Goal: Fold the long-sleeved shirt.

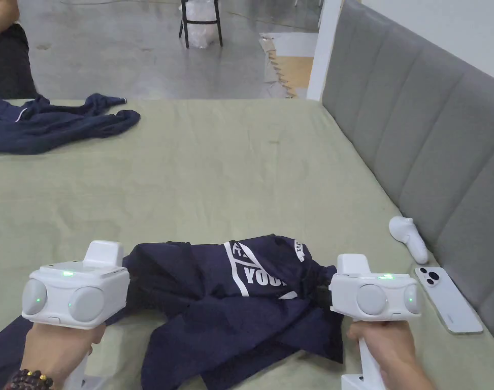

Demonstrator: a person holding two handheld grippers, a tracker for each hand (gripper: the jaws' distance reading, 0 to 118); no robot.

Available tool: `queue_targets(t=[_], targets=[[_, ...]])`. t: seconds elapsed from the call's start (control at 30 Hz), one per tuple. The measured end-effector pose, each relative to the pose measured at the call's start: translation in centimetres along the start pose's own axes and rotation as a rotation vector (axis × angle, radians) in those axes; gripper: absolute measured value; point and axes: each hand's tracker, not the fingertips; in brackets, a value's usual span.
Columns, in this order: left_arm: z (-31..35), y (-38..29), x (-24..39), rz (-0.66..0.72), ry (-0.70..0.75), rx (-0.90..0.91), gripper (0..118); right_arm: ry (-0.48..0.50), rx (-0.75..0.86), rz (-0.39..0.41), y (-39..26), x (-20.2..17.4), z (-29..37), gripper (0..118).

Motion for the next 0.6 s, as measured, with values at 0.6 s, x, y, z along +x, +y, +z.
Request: queue_targets(t=[0.6], targets=[[23.8, 24.8, -9.7, 0.162, 0.062, 0.565, 6, 0.096, 0.690, 0.288, 30.1, -8.8, 31.0, 14]])
